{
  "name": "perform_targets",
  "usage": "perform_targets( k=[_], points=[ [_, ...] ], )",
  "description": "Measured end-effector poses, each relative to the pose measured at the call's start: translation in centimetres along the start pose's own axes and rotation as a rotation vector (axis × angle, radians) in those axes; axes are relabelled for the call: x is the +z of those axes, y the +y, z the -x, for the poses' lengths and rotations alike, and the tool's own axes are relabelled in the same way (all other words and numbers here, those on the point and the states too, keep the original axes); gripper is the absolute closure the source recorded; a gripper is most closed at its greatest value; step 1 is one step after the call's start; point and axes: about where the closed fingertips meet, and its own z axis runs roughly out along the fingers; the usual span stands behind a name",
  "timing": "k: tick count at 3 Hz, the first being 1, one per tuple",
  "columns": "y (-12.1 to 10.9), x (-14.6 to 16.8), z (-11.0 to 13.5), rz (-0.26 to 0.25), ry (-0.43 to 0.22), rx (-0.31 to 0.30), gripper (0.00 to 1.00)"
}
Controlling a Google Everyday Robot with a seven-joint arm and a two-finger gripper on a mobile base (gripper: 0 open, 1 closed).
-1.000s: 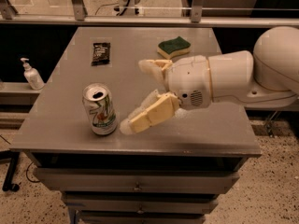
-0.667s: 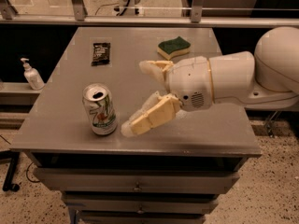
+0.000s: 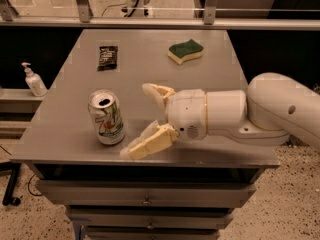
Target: Knock 7up can over
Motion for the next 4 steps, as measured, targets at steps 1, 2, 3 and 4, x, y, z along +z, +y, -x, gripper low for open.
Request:
perform_targets(
  k=[1, 2, 3, 4],
  points=[
    [-0.7, 2.2, -2.1, -0.004, -0.046, 0.004, 0.0],
    [-1.1, 4.0, -3.2, 0.002, -0.084, 0.004, 0.0],
    [-1.2, 5.5, -3.8, 0.007, -0.118, 0.006, 0.0],
    [-1.3, 6.8, -4.0, 0.018, -0.139, 0.002, 0.18]
  ],
)
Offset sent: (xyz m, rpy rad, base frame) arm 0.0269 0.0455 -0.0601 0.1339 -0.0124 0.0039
